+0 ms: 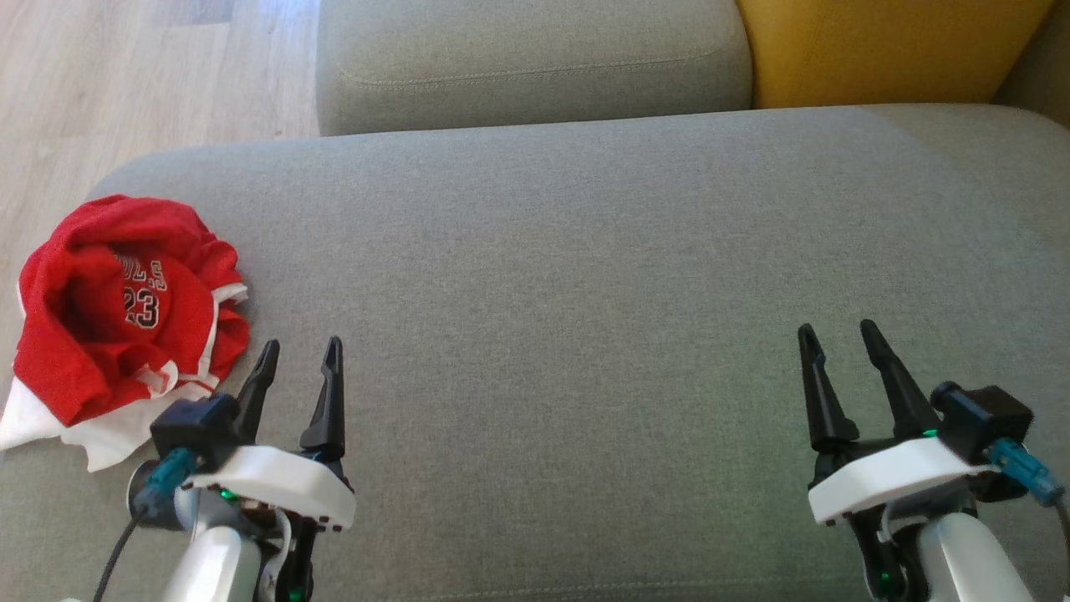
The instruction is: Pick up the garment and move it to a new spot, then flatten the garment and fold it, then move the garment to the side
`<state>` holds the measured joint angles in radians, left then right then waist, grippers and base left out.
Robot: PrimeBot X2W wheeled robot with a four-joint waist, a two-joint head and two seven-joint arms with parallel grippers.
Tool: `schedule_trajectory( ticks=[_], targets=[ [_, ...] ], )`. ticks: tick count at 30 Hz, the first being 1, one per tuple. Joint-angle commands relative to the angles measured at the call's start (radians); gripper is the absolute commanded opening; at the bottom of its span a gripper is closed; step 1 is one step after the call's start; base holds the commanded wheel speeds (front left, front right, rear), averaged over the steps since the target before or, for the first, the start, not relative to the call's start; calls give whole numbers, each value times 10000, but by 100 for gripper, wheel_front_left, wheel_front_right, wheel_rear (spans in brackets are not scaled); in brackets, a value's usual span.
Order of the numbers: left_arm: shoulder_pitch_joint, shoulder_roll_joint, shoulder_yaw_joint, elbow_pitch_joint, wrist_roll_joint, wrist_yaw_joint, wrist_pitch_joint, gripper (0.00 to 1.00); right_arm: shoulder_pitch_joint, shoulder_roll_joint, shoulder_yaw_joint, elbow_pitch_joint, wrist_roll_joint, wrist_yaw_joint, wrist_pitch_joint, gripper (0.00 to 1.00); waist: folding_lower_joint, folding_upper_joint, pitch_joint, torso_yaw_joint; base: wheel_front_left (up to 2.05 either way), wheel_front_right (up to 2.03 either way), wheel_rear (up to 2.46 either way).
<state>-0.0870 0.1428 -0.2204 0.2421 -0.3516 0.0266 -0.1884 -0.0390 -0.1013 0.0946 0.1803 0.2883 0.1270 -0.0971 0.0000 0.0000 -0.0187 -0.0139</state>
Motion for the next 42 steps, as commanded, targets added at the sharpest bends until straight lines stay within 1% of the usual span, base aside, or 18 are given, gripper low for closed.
schedule_trajectory(
  ticks=[1, 9, 19, 32, 42],
  targets=[
    [-416, 170, 211, -240, 301, 62, -202, 100, -410, 28, 270, -296, -353, 33, -160, 100, 0, 0, 0, -14, 0, 0, 0],
    [-413, 129, 99, 54, 918, 4, -436, 100, -359, 181, 279, -265, -923, 35, -245, 100, 0, 0, -18, -82, 0, 0, 0],
    [-444, 95, 10, 369, 1753, 49, -729, 100, -287, 387, 66, -204, -1443, 37, -198, 100, 0, 0, -26, -113, 0, 0, 0],
    [-417, -30, 260, 691, 1410, 70, -734, 100, -276, 487, -109, -10, -861, 37, -100, 100, 0, 0, -23, -127, 0, 0, 0],
    [-402, -48, 323, 736, 1399, 92, -734, 100, -283, 501, -169, 19, -911, 37, -48, 100, 0, 0, -27, -103, 0, 0, 0]
  ],
)
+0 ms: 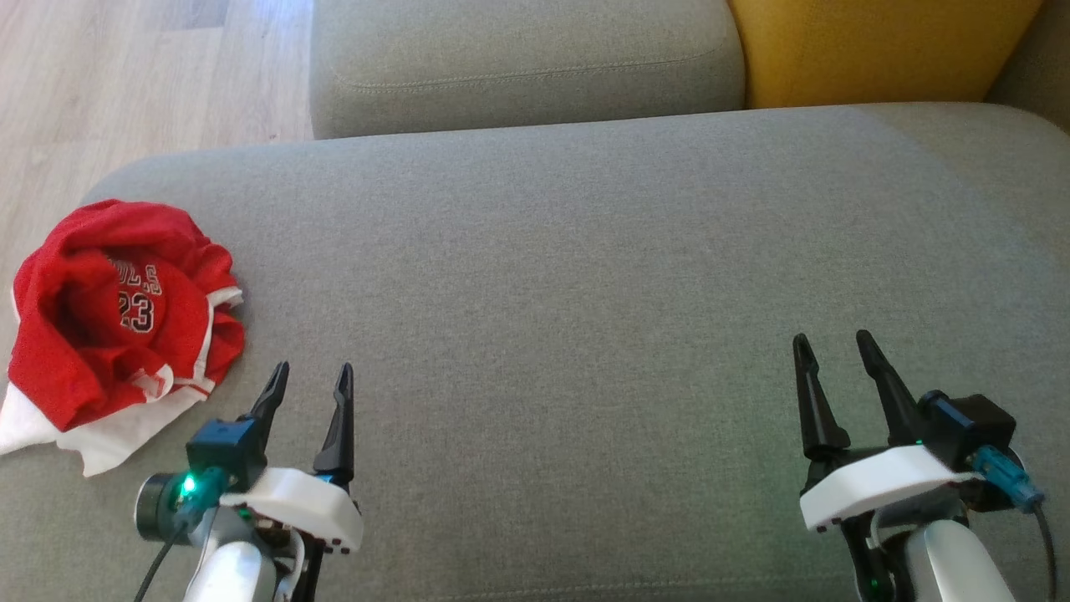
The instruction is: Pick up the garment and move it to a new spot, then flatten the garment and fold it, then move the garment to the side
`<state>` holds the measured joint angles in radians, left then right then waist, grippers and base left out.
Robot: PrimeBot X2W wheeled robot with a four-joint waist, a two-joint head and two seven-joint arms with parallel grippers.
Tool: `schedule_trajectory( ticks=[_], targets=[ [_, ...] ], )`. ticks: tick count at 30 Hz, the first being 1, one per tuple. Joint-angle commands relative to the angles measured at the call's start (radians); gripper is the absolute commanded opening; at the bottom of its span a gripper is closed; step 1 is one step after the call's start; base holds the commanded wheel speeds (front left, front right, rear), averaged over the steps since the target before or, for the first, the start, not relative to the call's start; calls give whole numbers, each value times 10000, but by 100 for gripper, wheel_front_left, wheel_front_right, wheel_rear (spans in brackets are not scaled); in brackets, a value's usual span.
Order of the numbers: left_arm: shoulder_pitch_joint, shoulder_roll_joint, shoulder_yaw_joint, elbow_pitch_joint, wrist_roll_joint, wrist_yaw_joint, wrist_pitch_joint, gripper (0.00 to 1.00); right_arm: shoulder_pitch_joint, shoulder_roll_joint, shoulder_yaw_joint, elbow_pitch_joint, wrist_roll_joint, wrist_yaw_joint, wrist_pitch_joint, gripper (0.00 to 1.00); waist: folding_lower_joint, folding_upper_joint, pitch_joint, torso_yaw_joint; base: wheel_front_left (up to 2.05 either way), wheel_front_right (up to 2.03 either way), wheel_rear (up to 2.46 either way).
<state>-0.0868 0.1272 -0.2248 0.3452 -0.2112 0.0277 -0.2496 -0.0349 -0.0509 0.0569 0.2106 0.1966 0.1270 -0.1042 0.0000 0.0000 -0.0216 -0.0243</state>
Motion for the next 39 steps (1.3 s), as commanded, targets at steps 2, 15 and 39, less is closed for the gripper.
schedule_trajectory(
  ticks=[2, 15, 39],
  targets=[
    [-407, 103, 373, -274, -8, 80, -122, 100, -322, -2, 189, -286, -13, 37, 32, 100, 0, 0, 0, 12, 0, 0, 0],
    [-466, 102, 385, -179, 26, 102, -122, 100, -293, 4, 96, -405, -350, 37, 146, 100, 0, 0, 21, 172, 0, 0, 0],
    [-701, 274, 900, -559, -2, 292, -122, 100, -223, 6, 682, -1572, -761, 37, 599, 100, 0, 0, 144, 3128, 0, 0, 0]
  ],
)
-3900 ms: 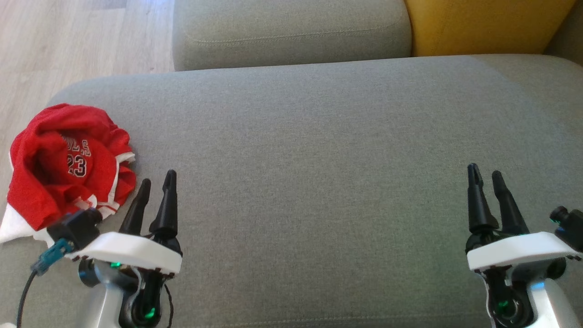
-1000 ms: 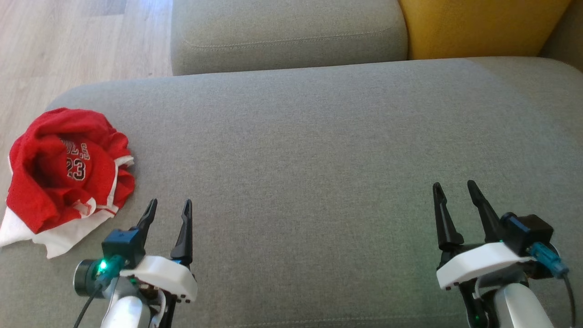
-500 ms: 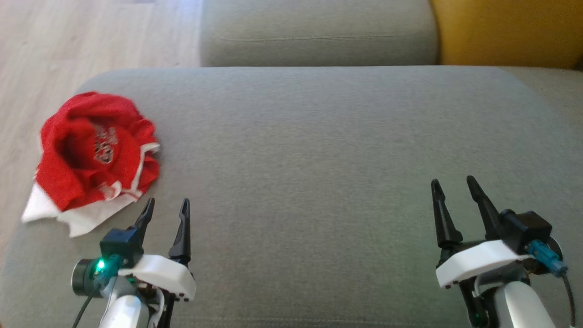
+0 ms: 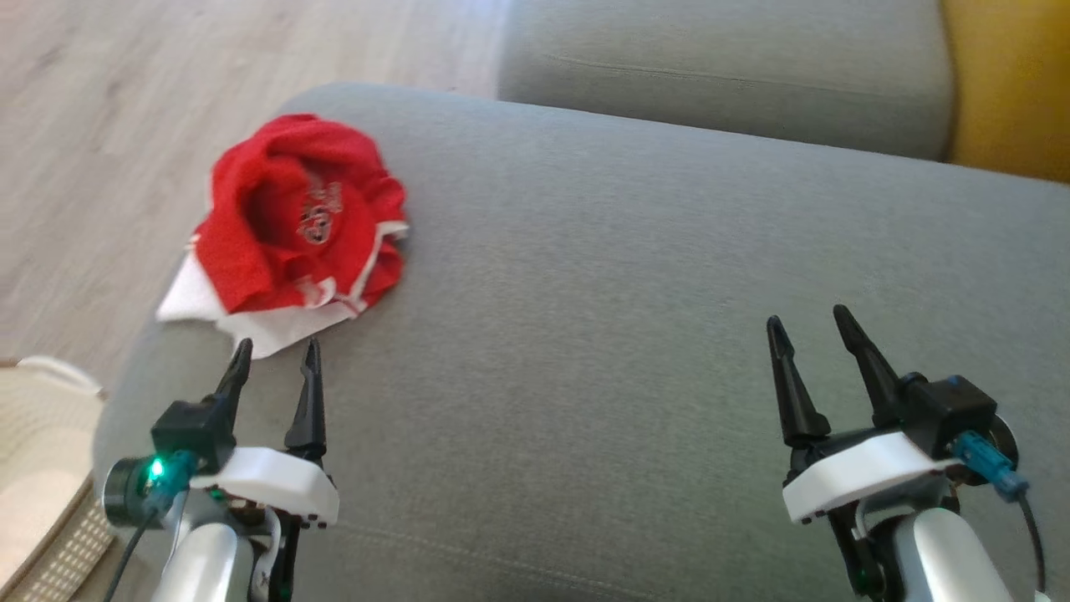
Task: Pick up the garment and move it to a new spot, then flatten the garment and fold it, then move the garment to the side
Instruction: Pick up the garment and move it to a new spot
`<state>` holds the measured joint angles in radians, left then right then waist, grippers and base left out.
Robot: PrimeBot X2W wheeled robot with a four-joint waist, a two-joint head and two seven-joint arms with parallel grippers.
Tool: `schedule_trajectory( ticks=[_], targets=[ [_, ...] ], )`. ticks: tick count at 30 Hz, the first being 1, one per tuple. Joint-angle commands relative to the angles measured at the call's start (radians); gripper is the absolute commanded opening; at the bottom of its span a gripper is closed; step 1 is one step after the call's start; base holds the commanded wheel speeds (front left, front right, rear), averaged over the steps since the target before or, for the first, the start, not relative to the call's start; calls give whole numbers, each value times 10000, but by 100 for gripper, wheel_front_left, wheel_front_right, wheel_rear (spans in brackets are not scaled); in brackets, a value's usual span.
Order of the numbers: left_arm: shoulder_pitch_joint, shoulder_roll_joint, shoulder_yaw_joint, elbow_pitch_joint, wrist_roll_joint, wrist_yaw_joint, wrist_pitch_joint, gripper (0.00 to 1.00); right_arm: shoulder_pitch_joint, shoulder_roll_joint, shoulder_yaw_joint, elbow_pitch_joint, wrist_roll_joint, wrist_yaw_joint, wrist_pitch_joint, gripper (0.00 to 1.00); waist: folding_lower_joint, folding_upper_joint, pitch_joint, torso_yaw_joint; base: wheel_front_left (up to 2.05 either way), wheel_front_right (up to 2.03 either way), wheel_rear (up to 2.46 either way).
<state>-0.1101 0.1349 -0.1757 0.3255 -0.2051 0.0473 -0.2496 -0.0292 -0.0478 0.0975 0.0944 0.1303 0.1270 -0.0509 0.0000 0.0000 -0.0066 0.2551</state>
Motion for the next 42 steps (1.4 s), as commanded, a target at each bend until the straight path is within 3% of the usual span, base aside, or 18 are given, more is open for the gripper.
schedule_trajectory(
  ticks=[1, 13, 30, 42],
  targets=[
    [-448, 208, 447, -373, -68, 104, -122, 100, -271, -25, 306, -441, -101, 37, 91, 100, 0, 0, -23, 441, 0, 0, 0],
    [-280, 204, 695, -487, -83, 171, -122, 100, -188, -24, 472, -664, -182, 37, 269, 100, 0, 0, -71, 1089, 0, 0, 0],
    [-428, 193, 843, -475, -52, 107, -122, 100, -221, -24, 481, -658, -112, 37, 263, 100, 0, 0, -63, 929, 0, 0, 0],
    [-2988, 832, 1219, -720, -128, -109, 7, 100, -984, -245, 719, -1196, -294, 37, 552, 100, 0, 0, 1511, 165, 0, 0, 0]
  ],
)
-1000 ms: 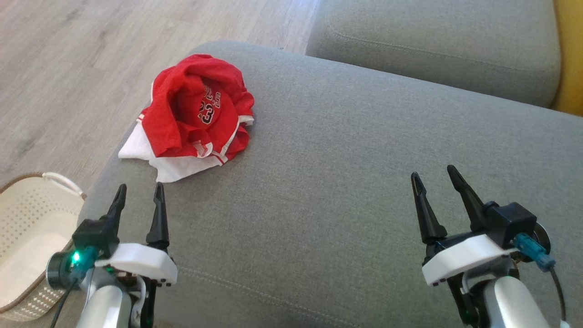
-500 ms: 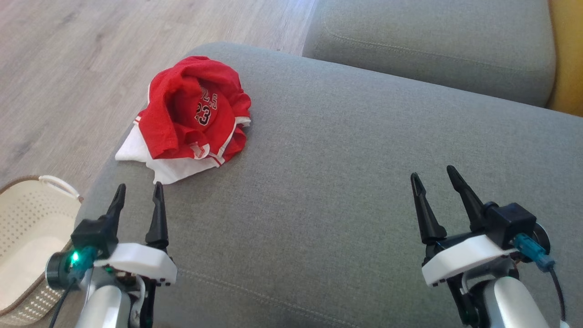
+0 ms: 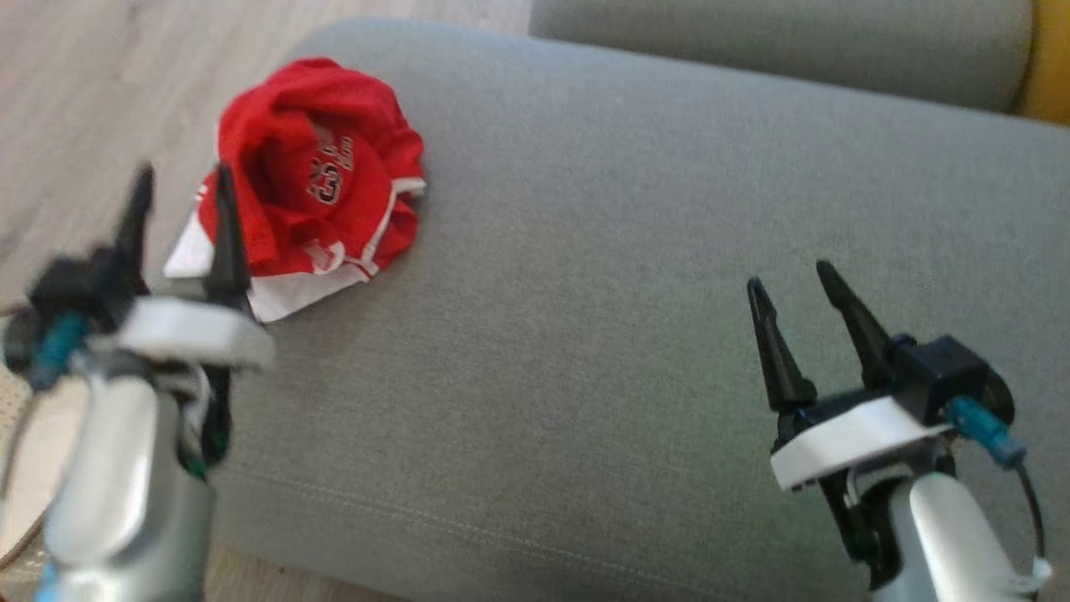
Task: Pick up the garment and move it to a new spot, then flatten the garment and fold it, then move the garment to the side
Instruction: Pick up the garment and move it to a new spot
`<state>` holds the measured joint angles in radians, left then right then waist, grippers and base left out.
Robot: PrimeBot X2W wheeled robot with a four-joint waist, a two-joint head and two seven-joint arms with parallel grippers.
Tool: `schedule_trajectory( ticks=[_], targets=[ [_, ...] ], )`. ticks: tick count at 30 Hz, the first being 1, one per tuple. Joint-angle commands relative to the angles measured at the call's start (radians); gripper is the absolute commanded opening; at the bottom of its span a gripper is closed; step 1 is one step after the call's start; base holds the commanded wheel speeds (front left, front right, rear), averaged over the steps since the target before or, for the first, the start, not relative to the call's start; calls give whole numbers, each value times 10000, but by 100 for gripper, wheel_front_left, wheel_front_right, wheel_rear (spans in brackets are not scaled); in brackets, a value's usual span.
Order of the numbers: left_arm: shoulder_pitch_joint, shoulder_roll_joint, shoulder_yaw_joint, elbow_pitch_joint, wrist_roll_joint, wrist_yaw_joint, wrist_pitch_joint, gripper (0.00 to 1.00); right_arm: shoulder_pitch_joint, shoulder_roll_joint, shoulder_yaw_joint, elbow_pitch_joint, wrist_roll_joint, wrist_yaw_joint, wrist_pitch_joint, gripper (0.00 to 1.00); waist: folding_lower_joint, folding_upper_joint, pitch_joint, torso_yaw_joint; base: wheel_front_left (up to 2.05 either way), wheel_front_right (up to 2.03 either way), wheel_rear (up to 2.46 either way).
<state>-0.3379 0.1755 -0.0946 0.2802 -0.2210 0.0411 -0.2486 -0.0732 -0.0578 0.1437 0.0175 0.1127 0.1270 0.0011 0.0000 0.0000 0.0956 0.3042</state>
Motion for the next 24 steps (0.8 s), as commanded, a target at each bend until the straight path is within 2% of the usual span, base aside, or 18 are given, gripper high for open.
schedule_trajectory(
  ticks=[1, 7, 17, 22, 23, 24],
  targets=[
    [-985, 514, 413, -163, 55, -69, 47, 100, -620, -177, 263, -446, -127, 37, 44, 100, 0, 0, 616, -402, 0, 0, 0],
    [-2161, 832, 467, 672, 19, -193, 321, 100, -878, -270, 134, -519, -162, 37, 100, 100, 0, 0, 1233, -690, 0, 0, 0],
    [-3771, 1440, 872, 4357, -405, -239, 1072, 100, -1295, -339, 192, -545, -216, 37, 85, 100, 0, 0, 2038, -943, 0, 0, 0],
    [-4348, 1454, 790, 5737, -569, -469, 1518, 100, -1369, -337, 156, -486, -202, 37, 73, 100, 0, 0, 2200, -909, 0, 0, 0],
    [-4461, 1459, 773, 5949, -603, -532, 1589, 78, -1383, -334, 156, -471, -200, 37, 75, 100, 0, 0, 2212, -906, 0, 0, 0],
    [-4567, 1476, 743, 6128, -612, -596, 1613, 31, -1397, -328, 164, -455, -194, 37, 75, 100, 0, 0, 2217, -908, 0, 0, 0]
  ],
)
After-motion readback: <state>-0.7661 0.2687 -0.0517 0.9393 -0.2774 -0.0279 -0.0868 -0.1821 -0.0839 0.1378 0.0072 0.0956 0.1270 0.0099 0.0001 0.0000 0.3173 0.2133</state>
